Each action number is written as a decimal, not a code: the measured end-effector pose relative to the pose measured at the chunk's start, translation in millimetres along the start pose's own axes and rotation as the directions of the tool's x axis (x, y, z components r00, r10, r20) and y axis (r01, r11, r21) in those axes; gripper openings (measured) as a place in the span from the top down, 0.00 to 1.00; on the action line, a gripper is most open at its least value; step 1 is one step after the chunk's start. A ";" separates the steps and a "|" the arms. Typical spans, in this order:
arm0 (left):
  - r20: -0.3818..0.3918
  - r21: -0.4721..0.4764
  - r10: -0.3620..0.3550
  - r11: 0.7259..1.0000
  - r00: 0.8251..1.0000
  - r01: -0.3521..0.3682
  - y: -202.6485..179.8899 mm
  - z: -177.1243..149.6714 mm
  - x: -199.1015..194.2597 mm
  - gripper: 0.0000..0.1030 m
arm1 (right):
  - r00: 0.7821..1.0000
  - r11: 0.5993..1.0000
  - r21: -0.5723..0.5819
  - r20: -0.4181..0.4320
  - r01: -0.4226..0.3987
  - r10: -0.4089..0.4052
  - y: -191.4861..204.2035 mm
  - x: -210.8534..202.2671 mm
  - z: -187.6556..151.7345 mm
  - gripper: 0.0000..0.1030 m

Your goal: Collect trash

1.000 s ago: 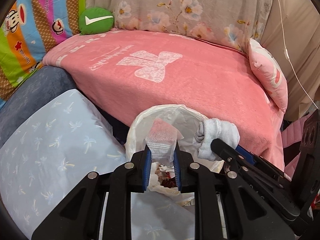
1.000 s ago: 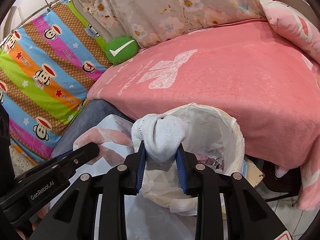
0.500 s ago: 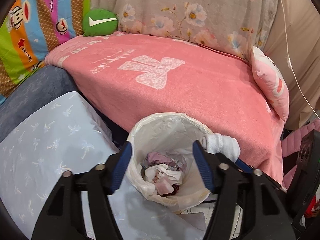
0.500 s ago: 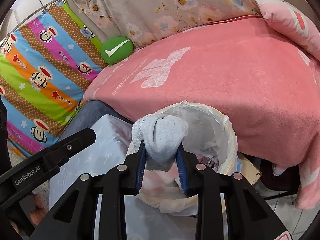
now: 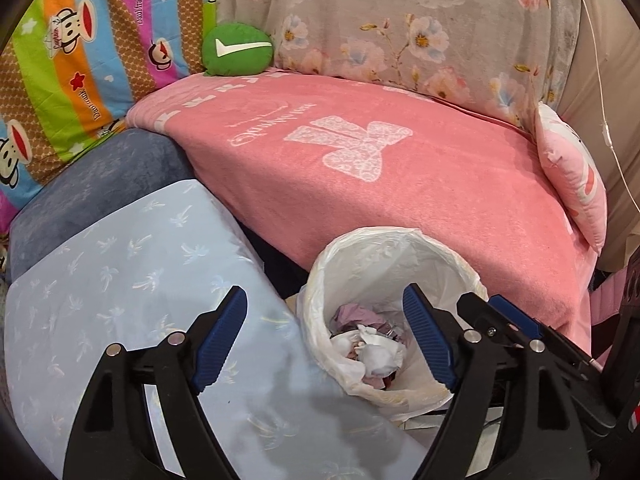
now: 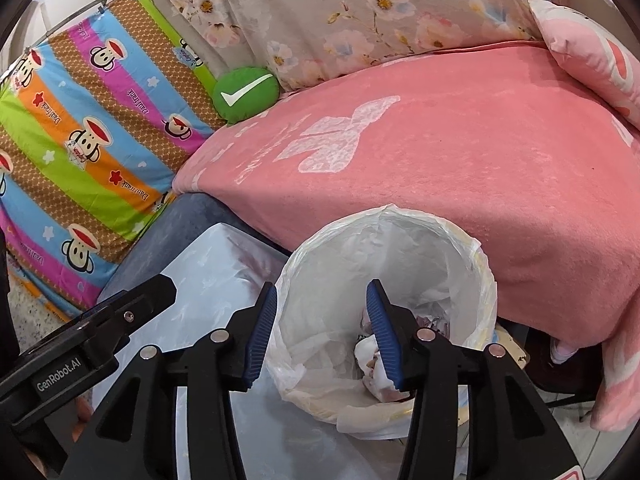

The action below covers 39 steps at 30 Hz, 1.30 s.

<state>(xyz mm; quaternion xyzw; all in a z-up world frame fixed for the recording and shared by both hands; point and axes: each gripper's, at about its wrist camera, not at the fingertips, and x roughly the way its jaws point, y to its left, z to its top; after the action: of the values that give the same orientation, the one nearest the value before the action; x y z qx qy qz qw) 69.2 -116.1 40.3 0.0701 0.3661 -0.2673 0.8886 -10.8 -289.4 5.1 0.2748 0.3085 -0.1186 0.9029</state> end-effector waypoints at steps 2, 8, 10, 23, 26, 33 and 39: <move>0.003 -0.003 0.017 1.000 1.000 -0.017 3.7 -2.2 -1.5 0.24 | 1.000 1.000 -0.020 -0.003 0.007 -0.007 3.9 -0.6 0.0 0.53; 0.020 -0.008 0.072 0.997 0.997 -0.072 12.1 -10.7 -7.6 0.16 | 0.999 0.995 -0.093 -0.019 0.039 -0.041 17.9 -6.5 -4.9 0.49; 0.019 -0.004 0.083 0.997 0.996 -0.083 13.9 -13.9 -8.8 0.16 | 0.998 0.991 -0.123 -0.023 0.059 -0.062 21.8 -9.2 -7.4 0.48; -0.008 -0.013 0.153 0.988 0.988 -0.153 20.3 -34.9 -13.7 0.11 | 0.989 0.958 -0.251 -0.014 0.141 -0.149 41.8 -26.9 -27.2 0.22; -0.008 -0.014 0.166 0.986 0.986 -0.166 21.1 -38.2 -15.4 0.11 | 0.986 0.950 -0.272 -0.015 0.153 -0.164 41.7 -29.3 -30.6 0.17; -0.021 -0.020 0.189 0.982 0.982 -0.190 22.0 -46.2 -15.2 0.09 | 0.982 0.942 -0.288 -0.023 0.174 -0.189 41.5 -32.9 -35.4 0.16; -0.024 -0.019 0.205 0.978 0.978 -0.206 20.2 -52.0 -16.0 0.09 | 0.977 0.929 -0.315 -0.023 0.196 -0.213 40.3 -34.0 -44.6 0.04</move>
<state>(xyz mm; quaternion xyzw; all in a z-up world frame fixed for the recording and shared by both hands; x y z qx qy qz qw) 38.6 -75.5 12.3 0.1008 0.3696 -0.1692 0.9081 -43.9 -229.4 13.9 0.0989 0.3758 -0.1541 0.9084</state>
